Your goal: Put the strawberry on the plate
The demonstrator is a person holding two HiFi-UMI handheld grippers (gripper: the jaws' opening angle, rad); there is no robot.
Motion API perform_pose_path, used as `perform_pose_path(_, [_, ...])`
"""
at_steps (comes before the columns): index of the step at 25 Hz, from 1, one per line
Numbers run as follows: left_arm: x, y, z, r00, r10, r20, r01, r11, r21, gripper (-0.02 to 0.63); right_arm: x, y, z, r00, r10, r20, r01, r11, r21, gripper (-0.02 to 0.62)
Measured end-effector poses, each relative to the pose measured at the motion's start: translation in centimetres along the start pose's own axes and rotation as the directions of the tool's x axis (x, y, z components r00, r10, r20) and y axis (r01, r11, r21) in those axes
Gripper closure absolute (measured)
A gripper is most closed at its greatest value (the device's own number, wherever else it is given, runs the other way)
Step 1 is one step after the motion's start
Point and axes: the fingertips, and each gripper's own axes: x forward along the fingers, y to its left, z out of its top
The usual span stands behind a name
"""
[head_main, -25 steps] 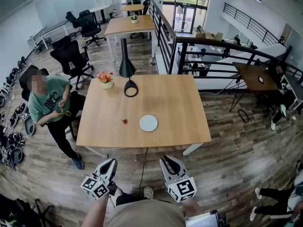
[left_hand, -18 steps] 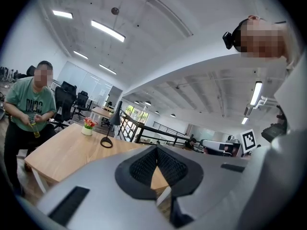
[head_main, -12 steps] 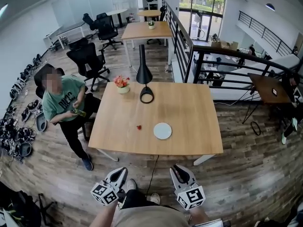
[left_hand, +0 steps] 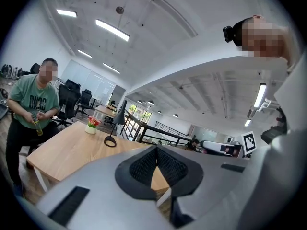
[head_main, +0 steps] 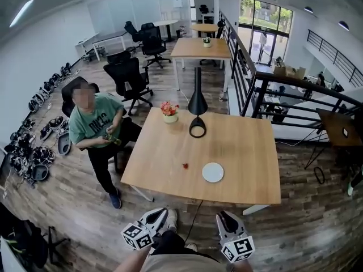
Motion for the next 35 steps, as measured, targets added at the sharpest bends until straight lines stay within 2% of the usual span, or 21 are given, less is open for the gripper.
perform_pose_path(6, [2.1,2.8,1.6,1.0,-0.016,0.002,0.016,1.0,-0.007,0.601,3.5,-0.9,0.6,1.0,-0.001,-0.001,0.001,1.0,0.01,0.545])
perform_pose_path(9, [3.4,5.0,2.7,1.0,-0.022,0.004,0.022,1.0,-0.01,0.603,5.8,-1.1,0.7,1.0,0.002,-0.009,-0.001,1.0,0.018,0.52])
perform_pose_path(24, [11.8,15.5,9.6,0.996,-0.077,-0.033,0.076,0.997,-0.031,0.601,20.5,-3.5,3.7,0.999,-0.025,-0.032,0.025,1.0,0.011,0.52])
perform_pose_path(35, [14.4,22.9,13.1,0.993,-0.114,-0.039,0.112,0.993,-0.05,0.601,28.4,-3.3,4.7,0.997,-0.063,-0.053,0.063,0.998,0.0,0.52])
